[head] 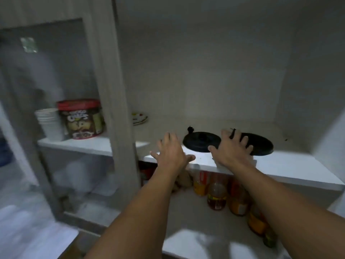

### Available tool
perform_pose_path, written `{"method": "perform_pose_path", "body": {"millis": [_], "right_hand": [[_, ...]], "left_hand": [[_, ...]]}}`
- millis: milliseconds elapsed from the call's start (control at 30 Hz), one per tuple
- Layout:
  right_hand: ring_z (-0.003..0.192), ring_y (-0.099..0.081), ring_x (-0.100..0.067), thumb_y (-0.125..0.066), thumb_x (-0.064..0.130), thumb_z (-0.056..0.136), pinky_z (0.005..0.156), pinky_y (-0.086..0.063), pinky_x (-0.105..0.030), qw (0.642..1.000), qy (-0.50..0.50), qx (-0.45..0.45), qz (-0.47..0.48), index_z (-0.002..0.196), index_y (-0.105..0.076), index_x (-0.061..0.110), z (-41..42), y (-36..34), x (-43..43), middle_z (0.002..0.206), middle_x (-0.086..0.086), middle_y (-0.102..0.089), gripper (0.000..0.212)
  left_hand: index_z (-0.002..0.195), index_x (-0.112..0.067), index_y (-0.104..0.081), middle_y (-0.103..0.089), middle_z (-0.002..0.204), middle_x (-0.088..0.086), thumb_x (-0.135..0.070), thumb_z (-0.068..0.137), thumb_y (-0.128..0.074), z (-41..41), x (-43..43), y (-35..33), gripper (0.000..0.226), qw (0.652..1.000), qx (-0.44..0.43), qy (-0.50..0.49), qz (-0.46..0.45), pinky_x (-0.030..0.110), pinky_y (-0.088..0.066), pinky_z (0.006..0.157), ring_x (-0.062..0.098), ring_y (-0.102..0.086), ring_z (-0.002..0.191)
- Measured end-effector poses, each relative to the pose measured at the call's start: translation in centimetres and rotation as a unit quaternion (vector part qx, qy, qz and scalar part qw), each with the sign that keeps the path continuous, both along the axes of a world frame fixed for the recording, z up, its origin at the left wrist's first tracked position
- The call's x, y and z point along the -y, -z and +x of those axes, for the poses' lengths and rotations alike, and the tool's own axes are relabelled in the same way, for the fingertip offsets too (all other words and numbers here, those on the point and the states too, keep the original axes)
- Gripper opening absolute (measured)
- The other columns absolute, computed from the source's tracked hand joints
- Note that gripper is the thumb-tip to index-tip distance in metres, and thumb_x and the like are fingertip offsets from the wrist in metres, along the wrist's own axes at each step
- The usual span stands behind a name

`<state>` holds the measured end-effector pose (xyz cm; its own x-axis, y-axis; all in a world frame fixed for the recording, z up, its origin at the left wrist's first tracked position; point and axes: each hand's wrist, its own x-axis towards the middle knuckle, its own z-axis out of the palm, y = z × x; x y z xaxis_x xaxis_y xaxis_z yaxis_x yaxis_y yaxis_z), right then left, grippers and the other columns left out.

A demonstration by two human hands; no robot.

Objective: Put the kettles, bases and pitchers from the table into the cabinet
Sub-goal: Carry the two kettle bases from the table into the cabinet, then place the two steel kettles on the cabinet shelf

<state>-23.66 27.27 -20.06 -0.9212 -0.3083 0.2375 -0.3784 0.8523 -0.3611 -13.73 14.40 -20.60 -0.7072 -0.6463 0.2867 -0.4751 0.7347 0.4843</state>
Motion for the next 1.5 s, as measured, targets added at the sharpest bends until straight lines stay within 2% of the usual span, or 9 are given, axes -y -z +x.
{"method": "perform_pose_path", "body": {"millis": [200,367,533,733,1000,1100,1267,1367,1500], "right_hand": [[0.149,-0.01,-0.044,-0.051,0.054,0.092,0.117,-0.017,-0.062,0.983,-0.181,0.008,-0.039,0.152,-0.03,0.025,19.1,0.1,6.0,0.163,-0.013,-0.016,0.07],[0.149,-0.014,-0.043,-0.053,0.051,0.092,0.116,-0.019,-0.063,0.947,-0.316,0.035,-0.036,0.154,-0.022,0.026,35.3,0.9,9.9,0.164,-0.01,-0.015,0.074],[0.143,-0.028,-0.041,-0.051,0.053,0.093,0.112,-0.031,-0.059,0.884,-0.465,0.043,-0.015,0.154,-0.022,0.025,51.1,3.5,12.8,0.161,-0.01,-0.022,0.073],[0.137,-0.04,-0.041,-0.05,0.049,0.095,0.105,-0.039,-0.049,0.8,-0.586,0.115,0.05,0.152,-0.024,0.02,63.6,9.0,16.6,0.16,-0.01,-0.021,0.069],[0.113,-0.061,-0.037,-0.066,0.064,0.076,0.09,-0.052,-0.043,0.781,-0.534,0.316,0.064,0.134,-0.049,0.015,71.4,17.9,25.5,0.127,-0.012,-0.061,0.078],[0.106,-0.063,-0.037,-0.068,0.058,0.079,0.079,-0.047,-0.036,0.791,-0.487,0.37,0.039,0.123,-0.058,0.015,72.8,20.0,28.6,0.114,-0.013,-0.068,0.062],[0.083,-0.053,-0.03,-0.067,0.043,0.085,0.072,-0.041,-0.031,0.802,-0.449,0.394,0.004,0.103,-0.063,0.013,73.2,22.0,31.0,0.087,-0.007,-0.058,0.035],[0.082,-0.056,-0.032,-0.064,0.038,0.085,0.07,-0.043,-0.032,0.809,-0.428,0.402,-0.024,0.1,-0.065,0.011,72.6,22.1,31.6,0.09,-0.01,-0.065,0.031],[0.079,-0.059,-0.033,-0.062,0.03,0.084,0.067,-0.044,-0.032,0.825,-0.405,0.387,-0.073,0.09,-0.067,0.011,71.3,20.1,30.7,0.085,-0.012,-0.066,0.021]], "left_hand": [[0.155,-0.021,-0.005,-0.003,0.164,0.0,-0.051,0.088,-0.06,21.8,2.3,-0.4,0.092,0.988,0.01,-0.148,-0.046,0.07,-0.006,0.112,0.035,-0.003,0.15],[0.155,-0.021,-0.003,-0.003,0.164,0.0,-0.051,0.09,-0.057,41.0,1.8,0.5,0.09,0.955,0.034,-0.291,-0.041,0.07,-0.007,0.111,0.036,-0.003,0.15],[0.155,-0.019,-0.005,-0.006,0.163,0.001,-0.044,0.095,-0.053,57.3,1.0,3.4,0.081,0.894,0.031,-0.447,0.017,0.068,-0.01,0.112,0.036,-0.007,0.148],[0.146,-0.016,-0.025,-0.028,0.153,0.007,-0.038,0.092,-0.057,68.5,1.7,9.0,0.066,0.823,0.005,-0.564,0.062,0.063,-0.024,0.109,0.036,-0.027,0.14],[0.143,-0.005,-0.028,-0.042,0.144,0.016,-0.035,0.085,-0.069,74.9,9.8,16.5,0.077,0.706,-0.109,-0.684,0.147,0.048,-0.041,0.104,0.037,-0.043,0.13],[0.142,-0.001,-0.029,-0.043,0.141,0.019,-0.034,0.08,-0.075,76.1,13.8,18.5,0.084,0.662,-0.146,-0.714,0.175,0.045,-0.041,0.102,0.039,-0.045,0.128],[0.122,0.003,-0.052,-0.061,0.123,0.024,-0.025,0.088,-0.069,77.7,17.7,20.0,0.048,0.567,-0.222,-0.759,0.228,0.042,-0.047,0.087,0.041,-0.059,0.114],[0.113,0.003,-0.063,-0.067,0.113,0.022,-0.028,0.09,-0.065,77.5,17.6,20.2,0.039,0.583,-0.211,-0.747,0.24,0.034,-0.043,0.074,0.038,-0.062,0.106],[0.109,0.001,-0.062,-0.067,0.109,0.021,-0.029,0.092,-0.061,76.3,16.3,18.1,0.035,0.63,-0.211,-0.715,0.22,0.032,-0.04,0.073,0.037,-0.062,0.104]]}}
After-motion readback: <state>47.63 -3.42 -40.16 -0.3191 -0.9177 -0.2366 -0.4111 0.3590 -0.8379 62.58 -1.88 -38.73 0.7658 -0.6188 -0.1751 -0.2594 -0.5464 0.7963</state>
